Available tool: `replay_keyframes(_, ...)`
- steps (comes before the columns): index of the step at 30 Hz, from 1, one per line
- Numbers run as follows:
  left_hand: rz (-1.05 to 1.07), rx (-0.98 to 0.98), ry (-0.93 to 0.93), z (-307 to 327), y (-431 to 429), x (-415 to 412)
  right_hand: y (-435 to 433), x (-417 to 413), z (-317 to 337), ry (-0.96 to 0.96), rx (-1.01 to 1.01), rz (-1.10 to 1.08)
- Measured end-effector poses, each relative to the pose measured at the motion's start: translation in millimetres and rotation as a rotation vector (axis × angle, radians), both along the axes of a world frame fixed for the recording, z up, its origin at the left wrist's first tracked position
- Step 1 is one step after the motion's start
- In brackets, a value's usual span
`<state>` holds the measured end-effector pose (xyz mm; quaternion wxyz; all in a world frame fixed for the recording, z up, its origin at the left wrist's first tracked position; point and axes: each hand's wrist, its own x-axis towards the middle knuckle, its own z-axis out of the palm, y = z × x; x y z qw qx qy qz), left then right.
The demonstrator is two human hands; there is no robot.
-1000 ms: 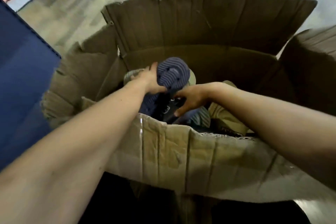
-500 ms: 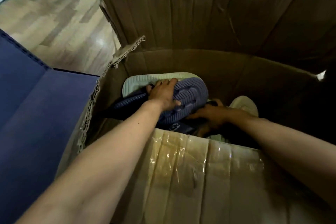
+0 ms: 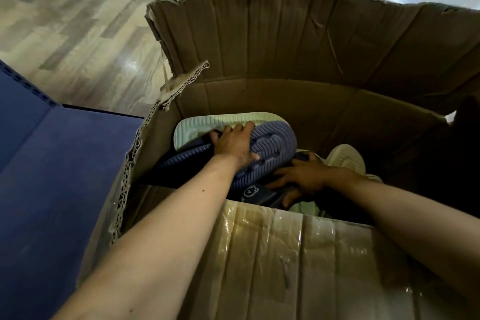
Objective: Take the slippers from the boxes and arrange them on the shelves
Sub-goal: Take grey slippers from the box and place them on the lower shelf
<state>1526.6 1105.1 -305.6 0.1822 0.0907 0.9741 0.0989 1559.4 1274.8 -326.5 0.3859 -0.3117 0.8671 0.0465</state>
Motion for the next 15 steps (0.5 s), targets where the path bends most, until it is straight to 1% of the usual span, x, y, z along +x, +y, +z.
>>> replay_keyframes(5, 0.007, 0.006, 0.012, 0.0, 0.2, 2.4, -3.1, 3.9, 6.3, 0.008, 0.045, 0.002)
replay_keyframes(7, 0.013, 0.007, 0.036, 4.1, 0.1, 9.9, -6.6, 4.5, 4.3, 0.001, 0.060, -0.058)
replay_keyframes(8, 0.011, 0.009, 0.049, 9.1, -0.1, 14.7, -11.1, 9.3, 10.0, -0.018, 0.090, -0.111)
replay_keyframes(9, 0.009, 0.010, 0.054, 16.0, -1.0, 20.2, -13.5, 13.1, 17.7, -0.038, 0.086, -0.222)
replay_keyframes(10, 0.008, 0.009, 0.054, 24.8, -3.1, 26.6, -12.2, 18.7, 22.1, -0.026, 0.059, -0.312)
replay_keyframes(11, 0.012, 0.010, 0.056, 34.7, -6.6, 33.6, -13.5, 24.2, 22.4, -0.012, 0.003, -0.353)
replay_keyframes(13, 0.024, 0.012, 0.073, 55.2, -14.4, 48.2, -26.9, 49.2, 42.1, 0.001, -0.057, -0.227)
replay_keyframes(15, 0.006, 0.002, 0.099, 74.6, -20.7, 66.6, -41.2, 69.7, 60.3, 0.038, -0.137, -0.225)
